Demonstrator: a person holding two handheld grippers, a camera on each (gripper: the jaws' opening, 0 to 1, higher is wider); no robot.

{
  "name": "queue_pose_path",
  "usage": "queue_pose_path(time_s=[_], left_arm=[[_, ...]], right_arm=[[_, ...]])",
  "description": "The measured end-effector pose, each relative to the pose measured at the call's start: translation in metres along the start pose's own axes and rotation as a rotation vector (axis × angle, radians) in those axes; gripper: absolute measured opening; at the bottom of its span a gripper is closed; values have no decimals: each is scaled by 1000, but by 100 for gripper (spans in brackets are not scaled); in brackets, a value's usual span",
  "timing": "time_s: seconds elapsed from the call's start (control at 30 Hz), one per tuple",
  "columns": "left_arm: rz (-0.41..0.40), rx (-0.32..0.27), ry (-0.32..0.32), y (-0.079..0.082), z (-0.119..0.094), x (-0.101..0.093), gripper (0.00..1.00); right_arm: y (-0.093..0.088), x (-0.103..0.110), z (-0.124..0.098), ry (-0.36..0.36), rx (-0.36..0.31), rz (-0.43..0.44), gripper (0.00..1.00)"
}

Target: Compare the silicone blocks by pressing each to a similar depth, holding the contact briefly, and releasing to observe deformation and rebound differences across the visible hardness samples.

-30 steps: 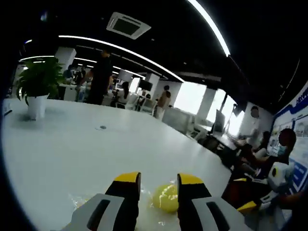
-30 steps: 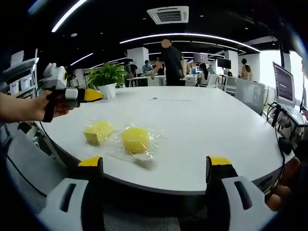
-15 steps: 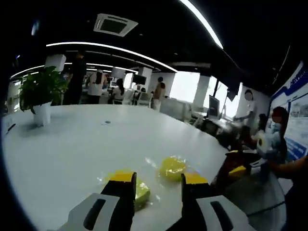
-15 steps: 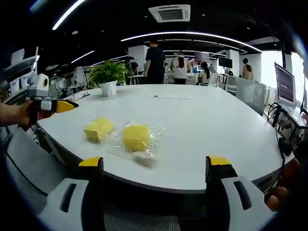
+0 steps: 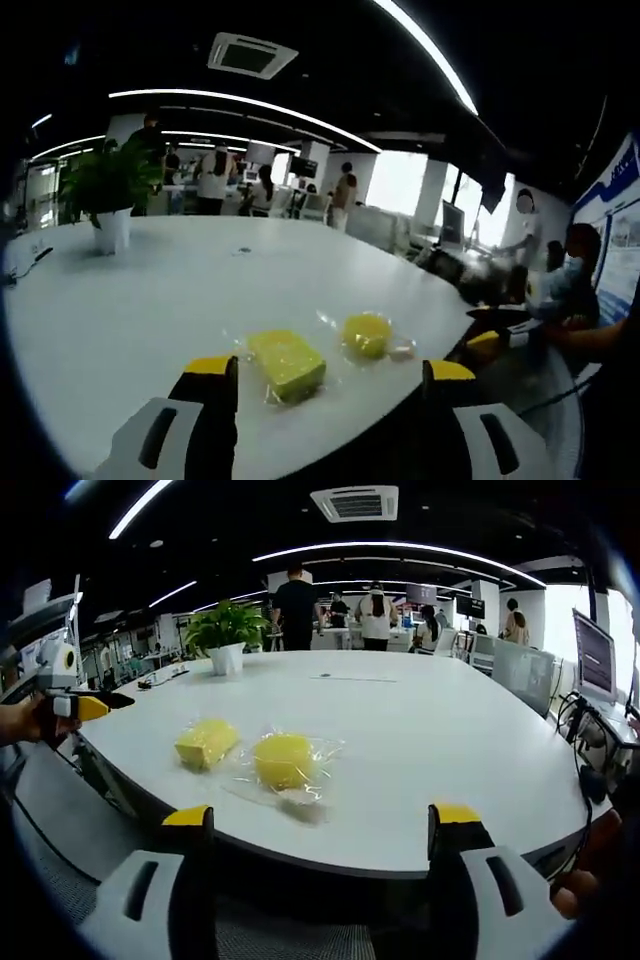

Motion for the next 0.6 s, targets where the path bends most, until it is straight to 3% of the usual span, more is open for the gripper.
queue_pose_path(time_s=[0.1,0.27,0.6], left_arm=[[64,-15,32,-1,-4,-1,84],[42,-20,49,-9,-11,0,99],[45,12,23,-26,-15,-5,100]], right_arm=[[-1,0,0,1,7,1,82],[-1,0,1,7,13,-6,82],[-2,-1,0,-7,24,-12,81]])
Point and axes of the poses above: the point that each gripper's makers call its tool centre point, and the gripper's own axes: z roughly forward along the fingers, x roughly to its left, y roughly out of its top, the point moved 10 cm from there along -z, roughly backward along the fingers, and after that the axes turned 11 degrees about y, right-handed, at the moved point
